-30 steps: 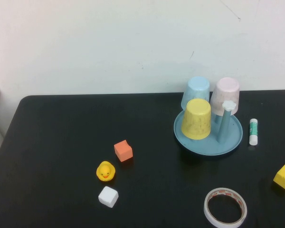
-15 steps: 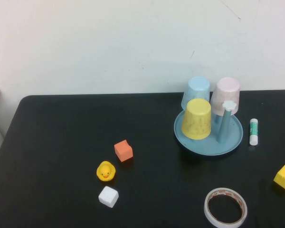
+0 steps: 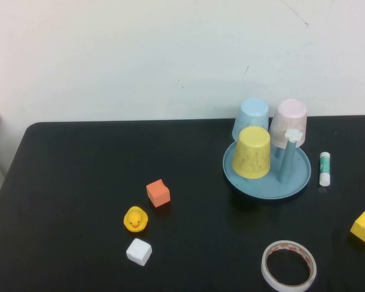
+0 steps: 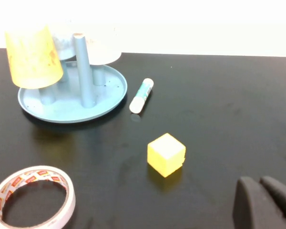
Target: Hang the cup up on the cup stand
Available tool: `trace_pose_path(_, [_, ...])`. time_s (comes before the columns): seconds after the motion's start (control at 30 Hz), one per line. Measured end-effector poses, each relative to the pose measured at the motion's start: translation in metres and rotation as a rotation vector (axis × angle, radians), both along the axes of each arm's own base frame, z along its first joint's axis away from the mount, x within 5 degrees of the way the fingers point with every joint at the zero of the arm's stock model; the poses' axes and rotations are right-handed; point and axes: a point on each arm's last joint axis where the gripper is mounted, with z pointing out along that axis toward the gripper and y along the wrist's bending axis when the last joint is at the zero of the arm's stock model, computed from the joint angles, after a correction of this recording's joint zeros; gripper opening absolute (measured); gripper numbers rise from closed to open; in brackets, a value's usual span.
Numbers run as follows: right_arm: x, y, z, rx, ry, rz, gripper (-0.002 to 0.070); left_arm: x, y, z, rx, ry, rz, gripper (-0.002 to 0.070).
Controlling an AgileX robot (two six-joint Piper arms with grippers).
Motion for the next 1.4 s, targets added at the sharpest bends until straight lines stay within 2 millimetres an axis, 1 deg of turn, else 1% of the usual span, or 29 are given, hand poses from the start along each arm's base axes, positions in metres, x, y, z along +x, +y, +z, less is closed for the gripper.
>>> trace_pose_path(1.4, [-0.0007,-0.0015,-0.0004,-0.025,0.018,-0.01,-0.0001,0.0,0.0,0.0,0.0,0.0,0.0,-0.0001])
